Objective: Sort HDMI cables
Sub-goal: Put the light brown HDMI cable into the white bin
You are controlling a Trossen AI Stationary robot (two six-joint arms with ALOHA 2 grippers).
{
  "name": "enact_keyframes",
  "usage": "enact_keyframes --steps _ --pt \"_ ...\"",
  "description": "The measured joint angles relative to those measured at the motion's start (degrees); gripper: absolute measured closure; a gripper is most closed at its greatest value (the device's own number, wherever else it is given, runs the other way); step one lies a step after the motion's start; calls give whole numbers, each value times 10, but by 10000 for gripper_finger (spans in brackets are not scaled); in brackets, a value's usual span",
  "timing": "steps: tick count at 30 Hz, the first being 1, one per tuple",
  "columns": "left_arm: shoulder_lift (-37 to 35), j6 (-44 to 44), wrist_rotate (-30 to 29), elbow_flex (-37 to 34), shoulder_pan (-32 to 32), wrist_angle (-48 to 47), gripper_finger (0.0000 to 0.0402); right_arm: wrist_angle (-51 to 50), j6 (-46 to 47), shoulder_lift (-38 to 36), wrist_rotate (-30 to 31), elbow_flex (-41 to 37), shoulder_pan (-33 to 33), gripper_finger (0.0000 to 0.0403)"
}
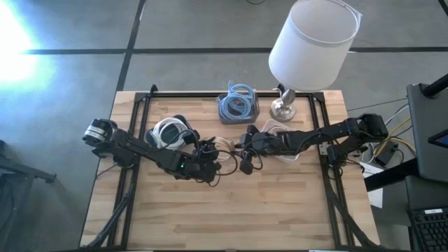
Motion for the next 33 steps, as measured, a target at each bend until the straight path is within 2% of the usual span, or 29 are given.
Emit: enact_keyframes --steps 7,20,28,33 --pt "0 -5 6 -1 0 3 367 -10 -3 -2 0 0 0 340" --pt "0 -25 57 -5 -1 13 280 -79 -2 -41 38 2 0 345" --pt "0 -28 55 -5 -1 13 253 -181 61 -84 135 2 1 346" --pt "0 -28 52 -5 0 12 248 -238 93 -117 141 2 2 346"
